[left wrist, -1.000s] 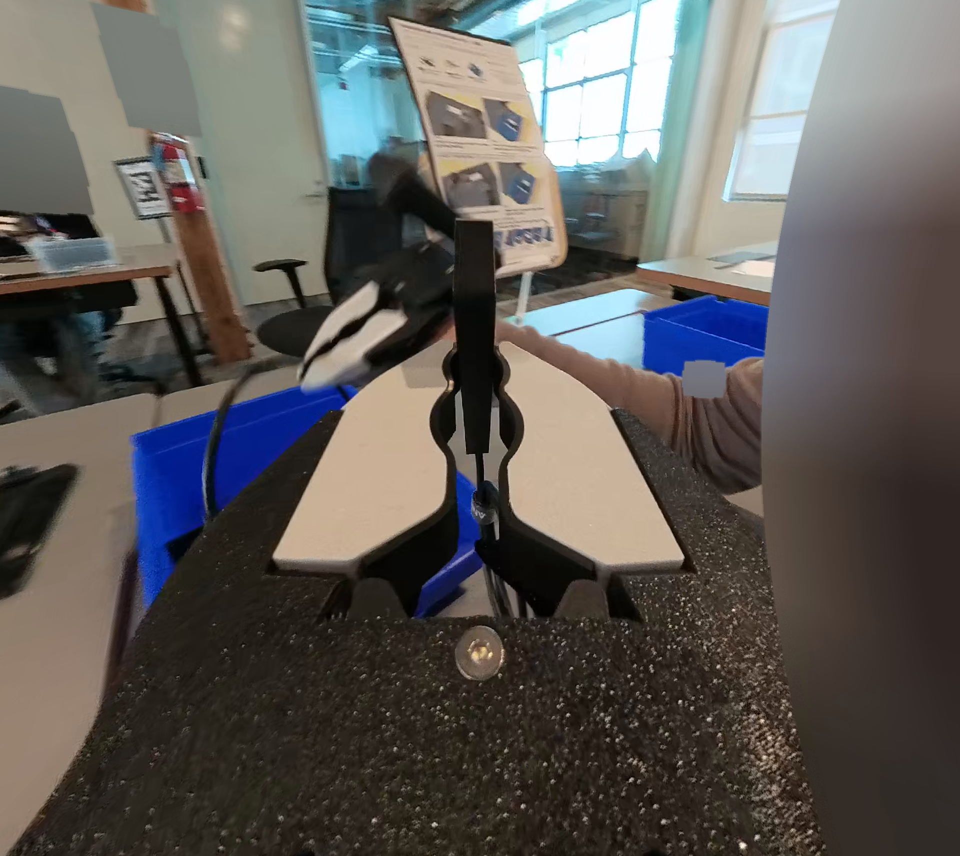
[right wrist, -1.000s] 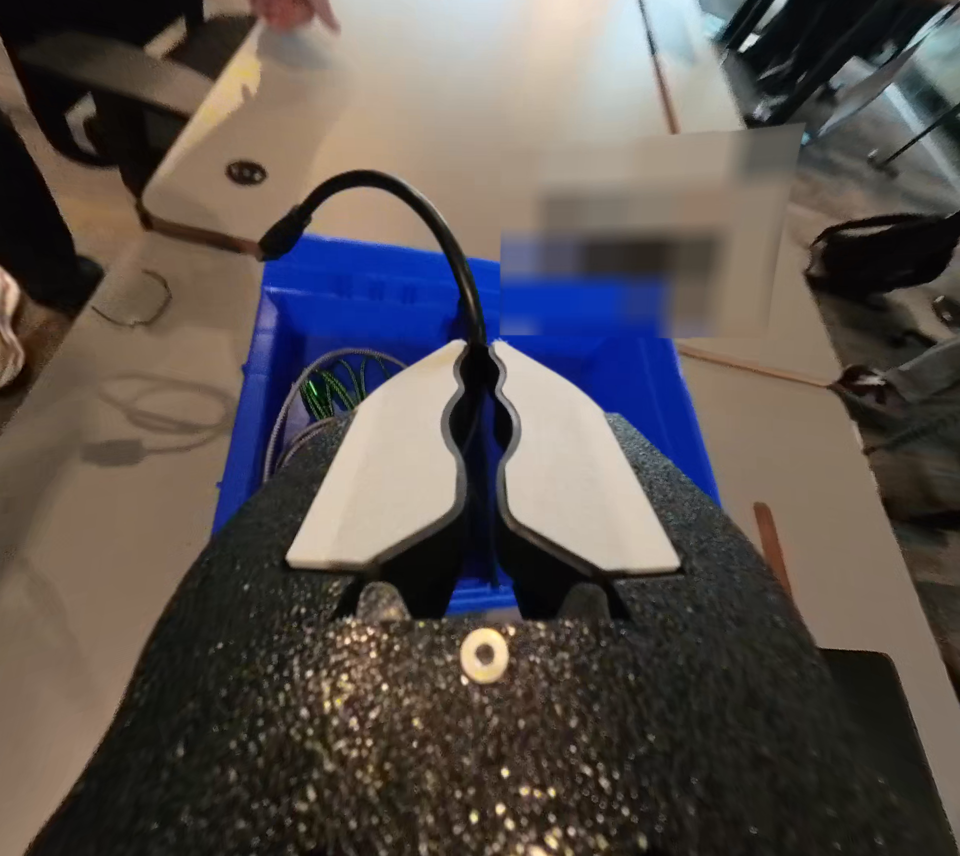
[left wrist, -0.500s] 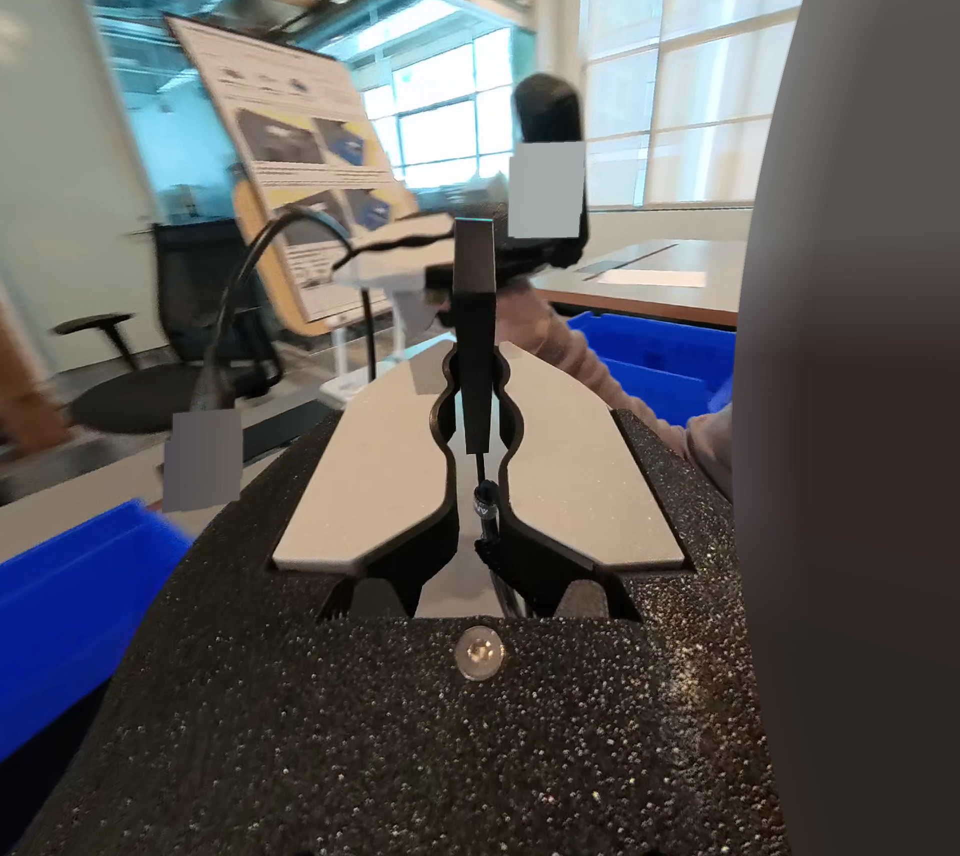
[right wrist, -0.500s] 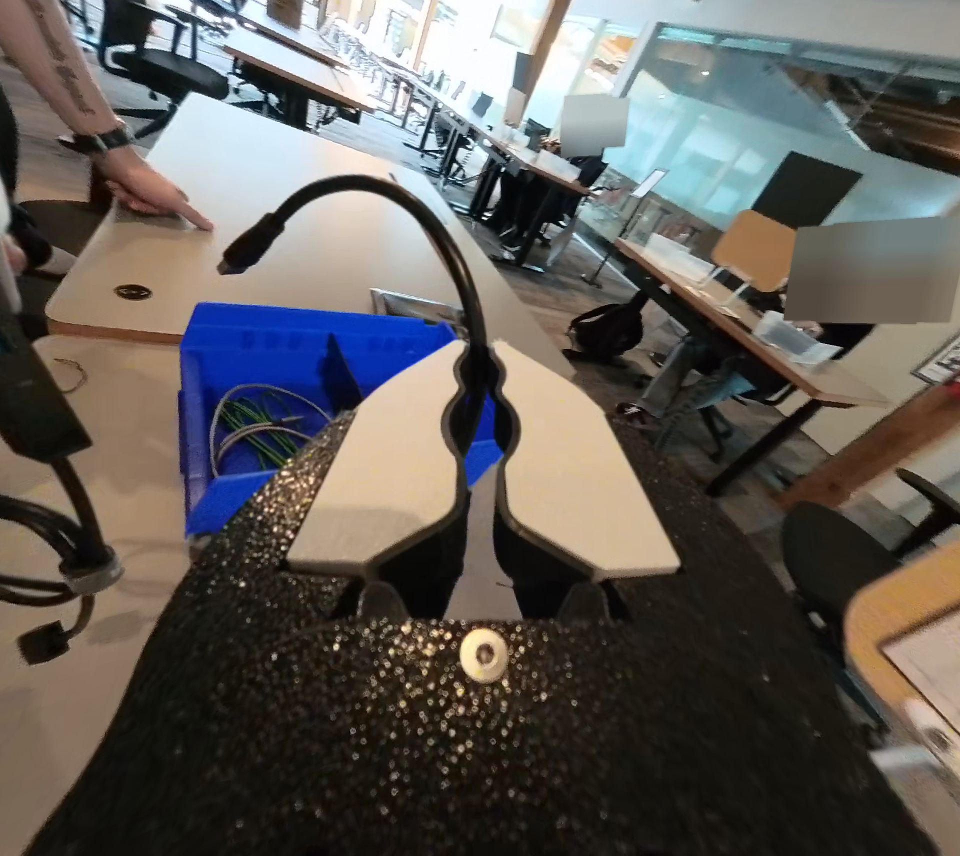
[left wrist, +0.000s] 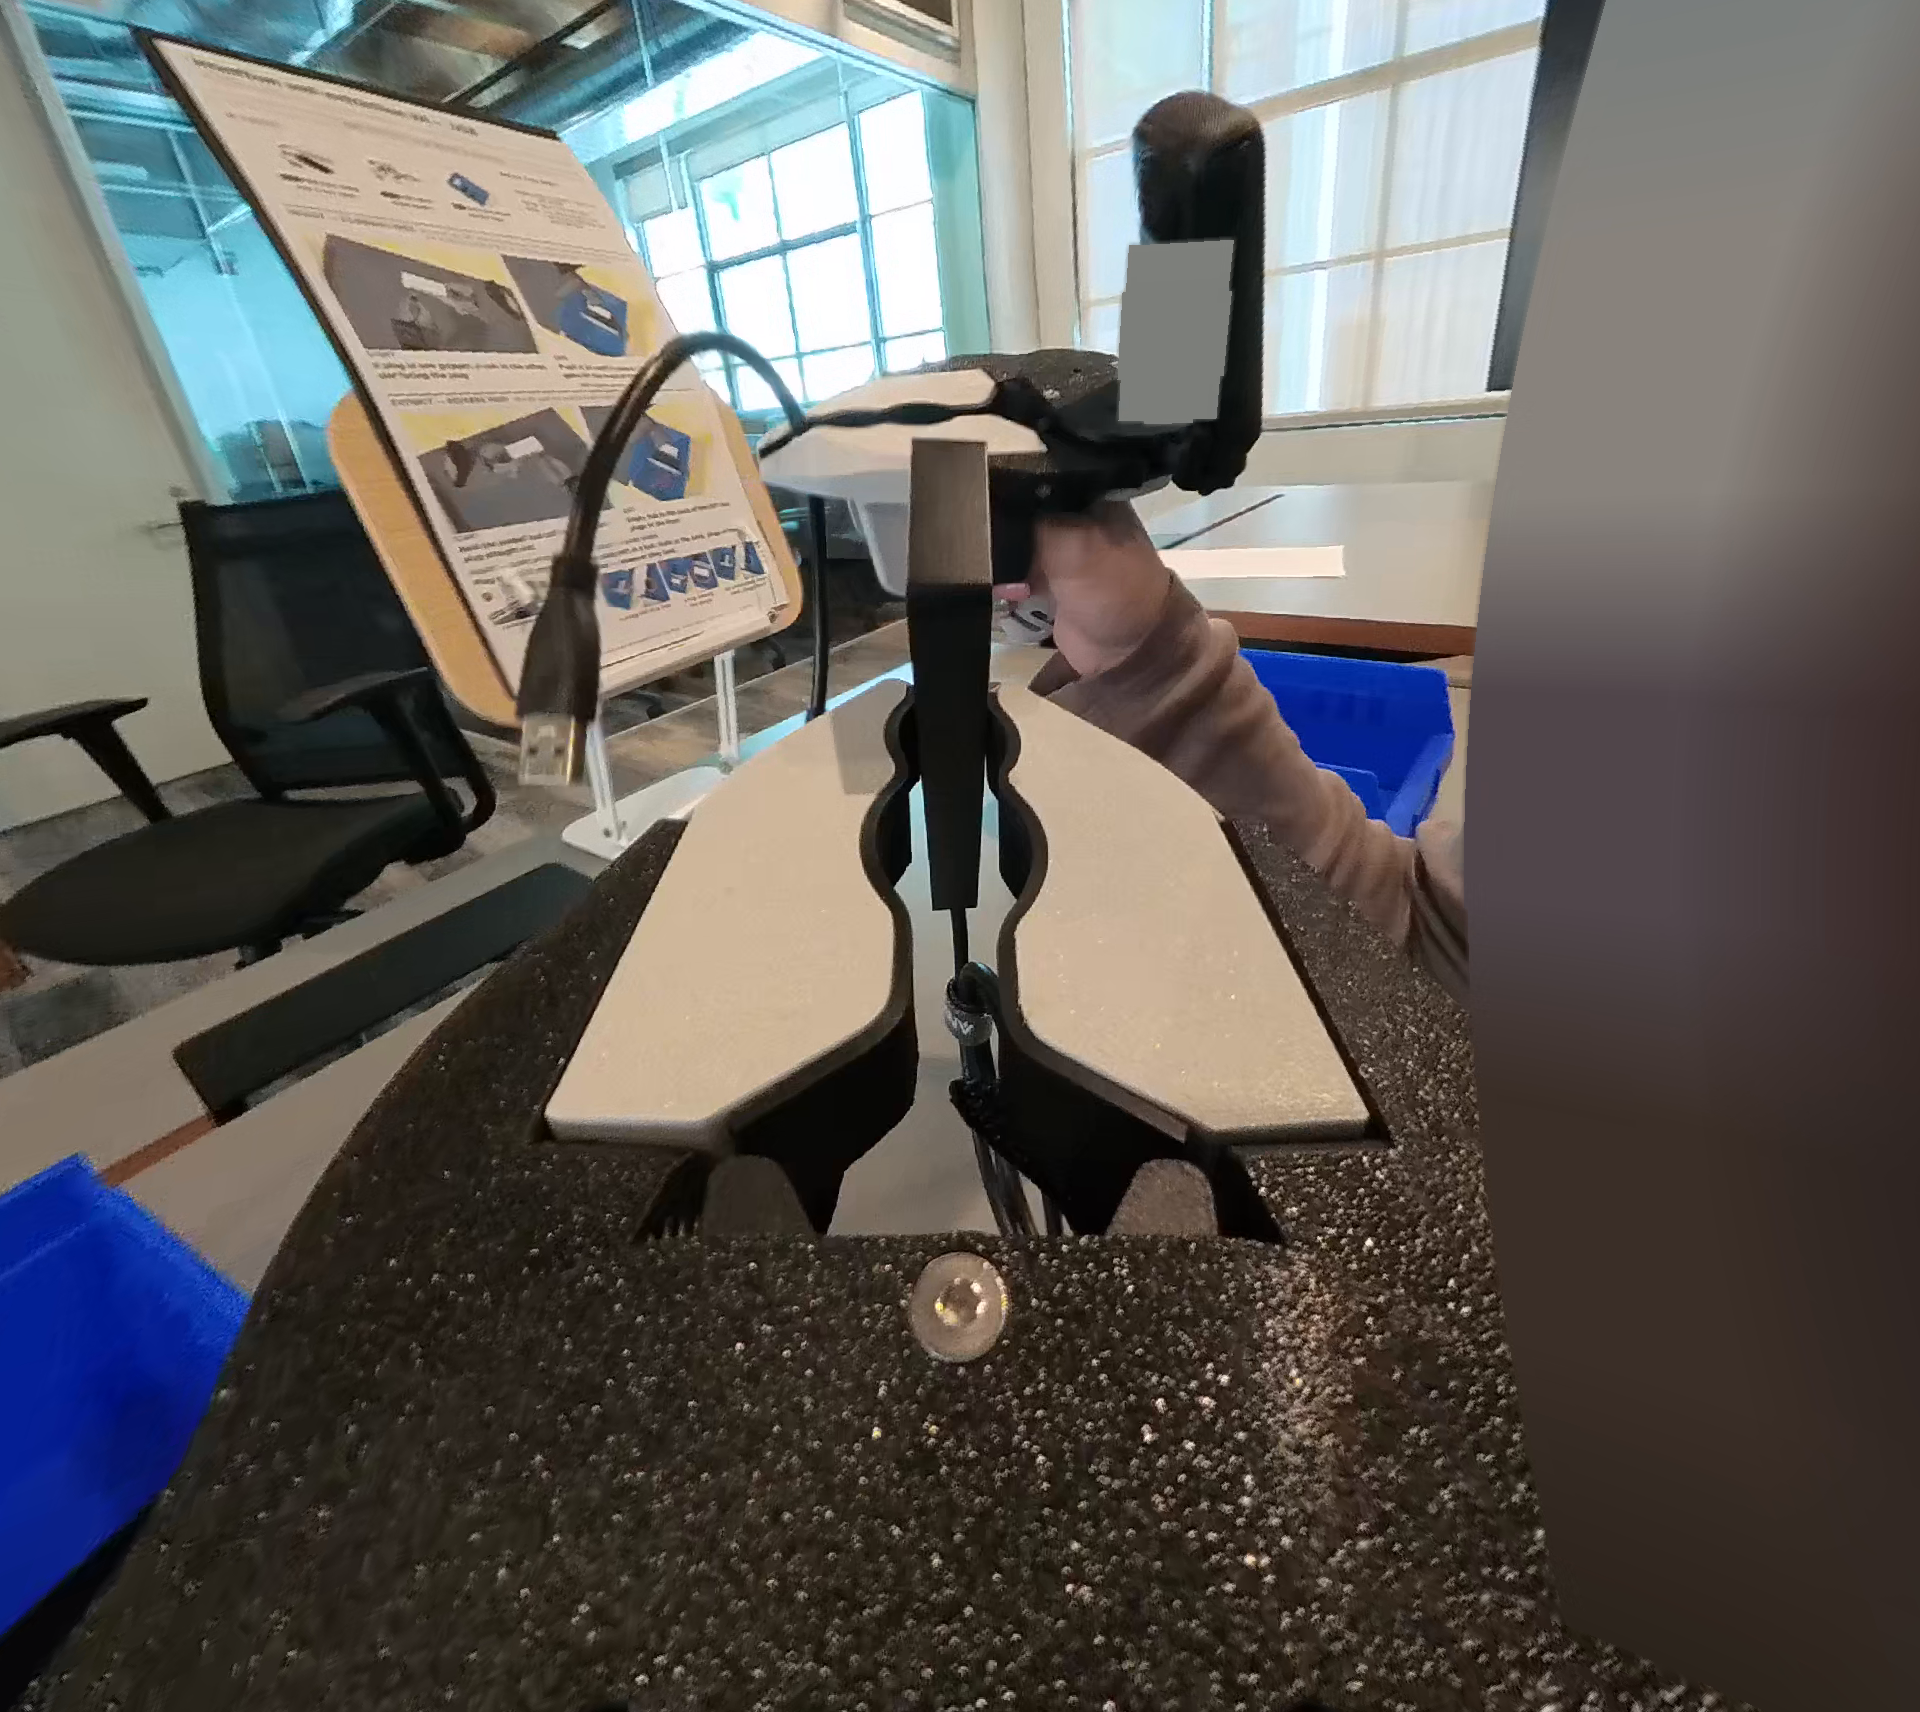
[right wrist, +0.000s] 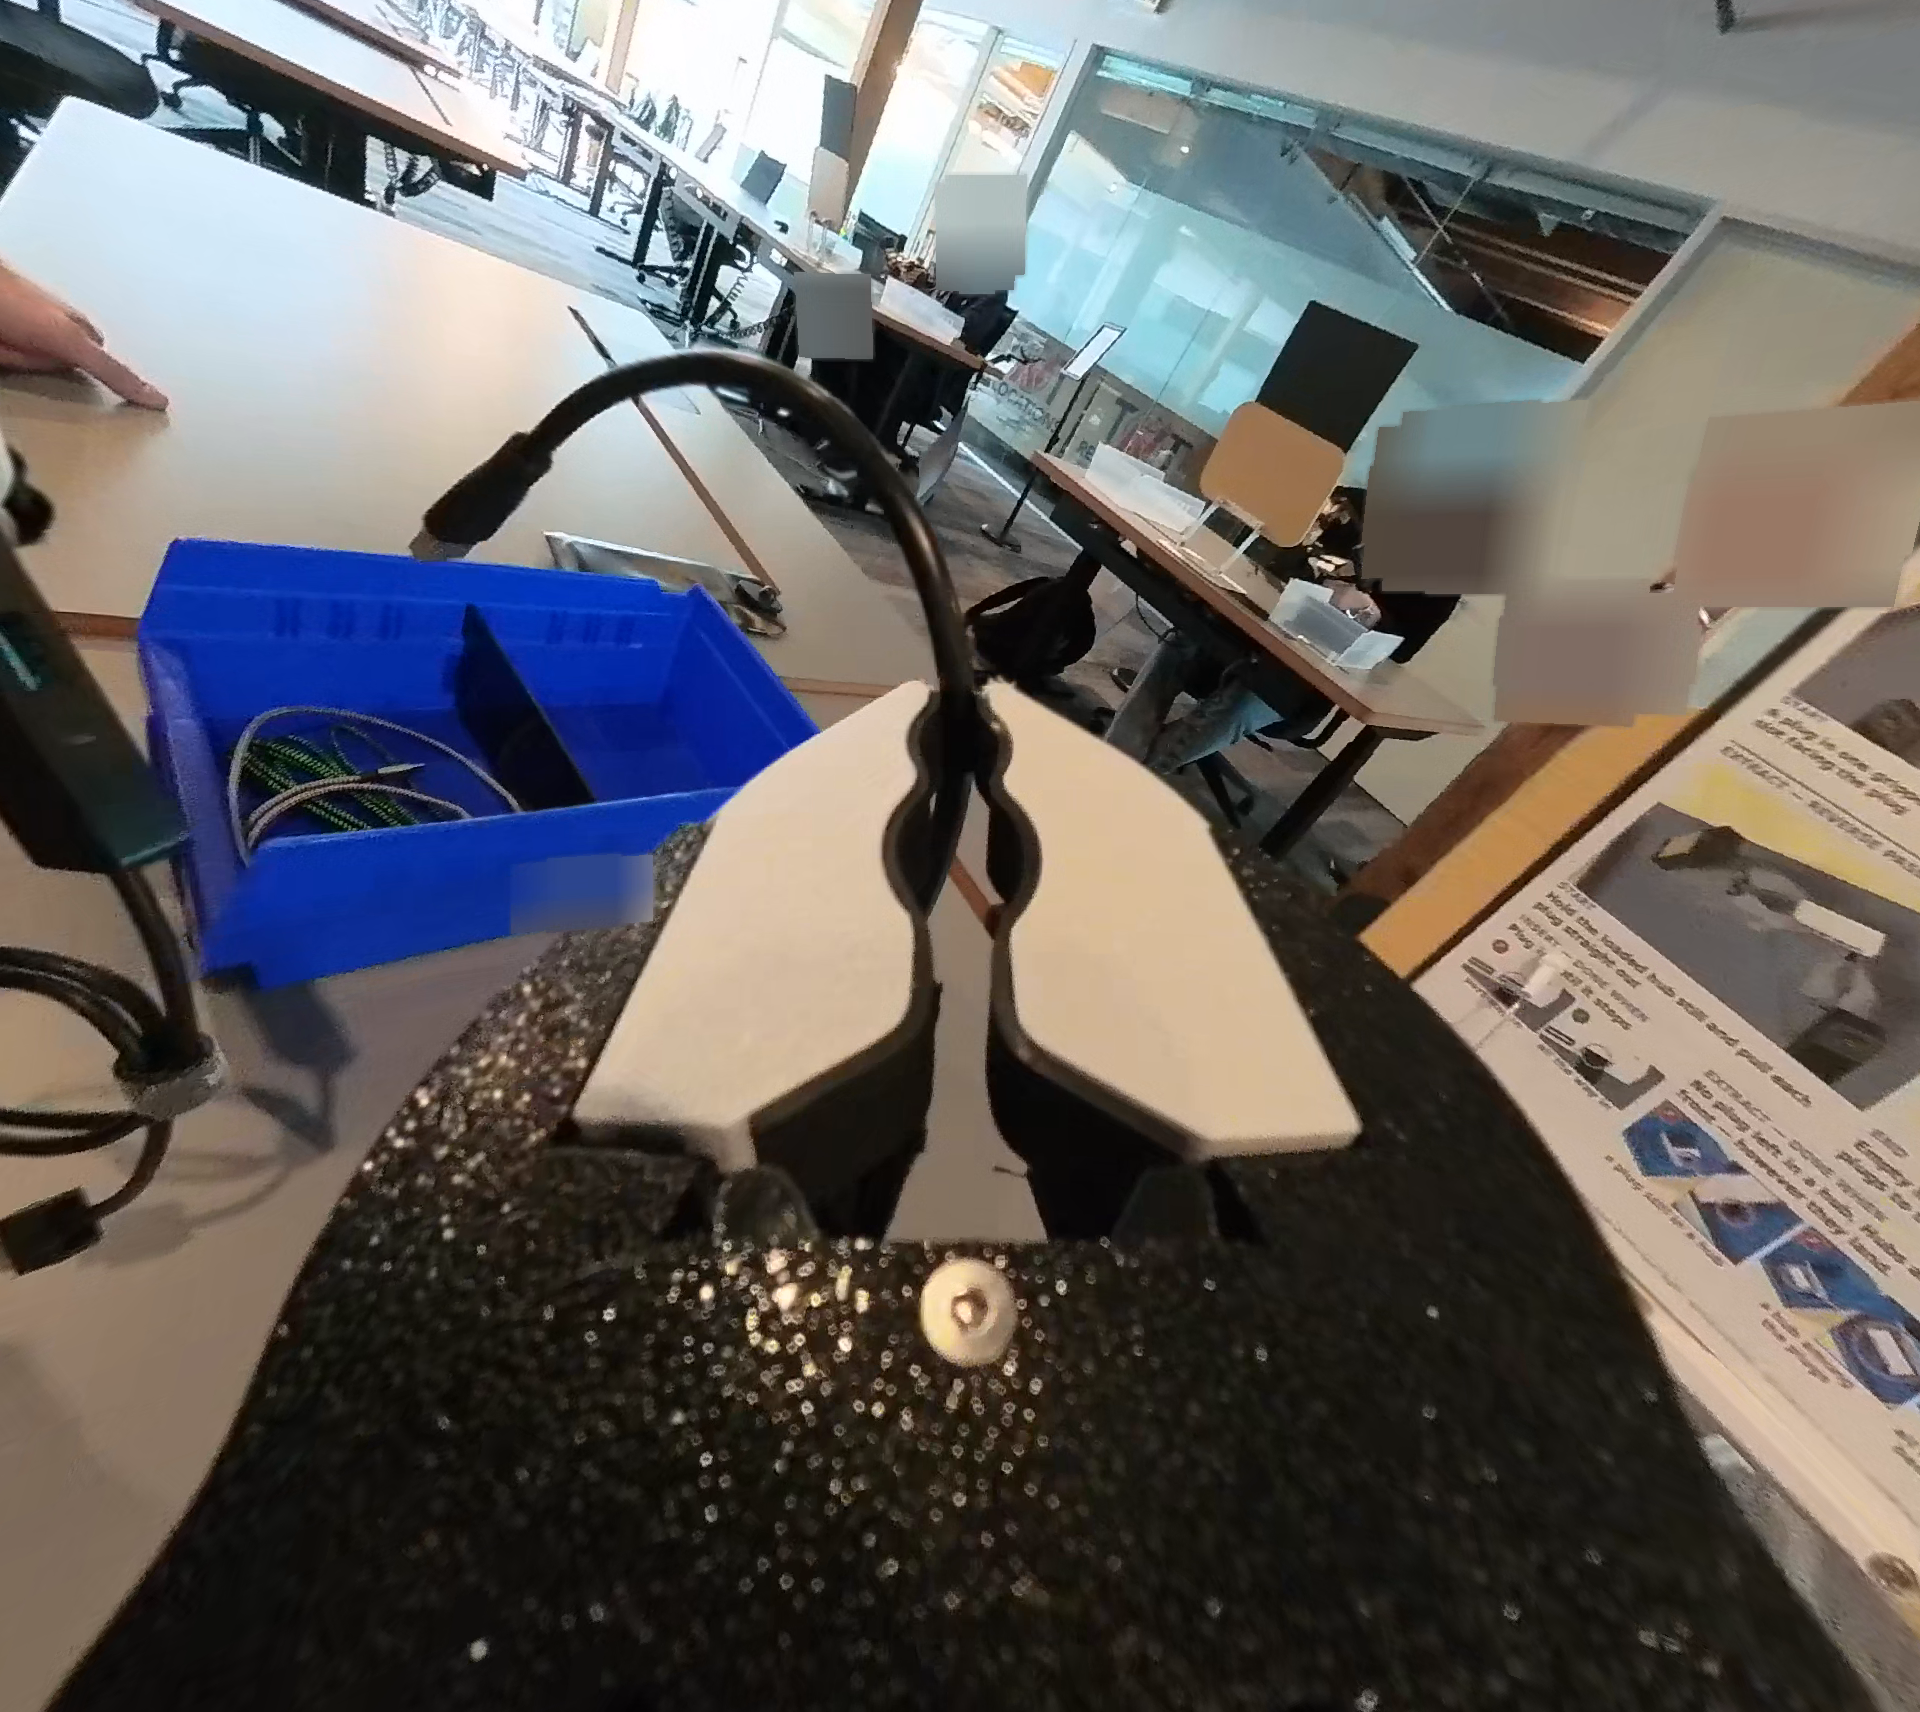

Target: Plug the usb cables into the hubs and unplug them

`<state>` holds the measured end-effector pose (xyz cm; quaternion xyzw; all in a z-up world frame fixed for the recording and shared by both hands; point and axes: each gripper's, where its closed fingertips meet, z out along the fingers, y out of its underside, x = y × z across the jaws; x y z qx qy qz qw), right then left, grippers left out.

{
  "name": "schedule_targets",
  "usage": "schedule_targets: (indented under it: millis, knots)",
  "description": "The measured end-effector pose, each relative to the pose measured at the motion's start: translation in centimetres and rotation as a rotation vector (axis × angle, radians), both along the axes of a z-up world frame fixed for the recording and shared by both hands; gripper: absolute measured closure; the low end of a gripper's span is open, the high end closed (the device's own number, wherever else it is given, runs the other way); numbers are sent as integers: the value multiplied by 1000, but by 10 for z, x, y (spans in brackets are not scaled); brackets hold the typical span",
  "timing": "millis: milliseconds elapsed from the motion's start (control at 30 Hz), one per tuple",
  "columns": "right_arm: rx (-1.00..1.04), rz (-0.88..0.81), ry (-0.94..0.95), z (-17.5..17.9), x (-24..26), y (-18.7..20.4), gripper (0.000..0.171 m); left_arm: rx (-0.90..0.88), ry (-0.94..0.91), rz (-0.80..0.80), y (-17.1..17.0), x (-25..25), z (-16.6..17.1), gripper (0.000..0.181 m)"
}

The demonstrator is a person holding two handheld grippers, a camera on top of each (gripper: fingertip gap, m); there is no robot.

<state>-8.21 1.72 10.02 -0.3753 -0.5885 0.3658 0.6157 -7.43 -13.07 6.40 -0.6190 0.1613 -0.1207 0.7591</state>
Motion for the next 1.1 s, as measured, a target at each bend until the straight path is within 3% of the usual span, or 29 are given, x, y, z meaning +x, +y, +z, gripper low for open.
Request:
schedule_targets:
  millis: [1100]
  knots:
    - [-107,-9,-34,-14,10,43,167,-10,-71,-59,25,6,-18,170]
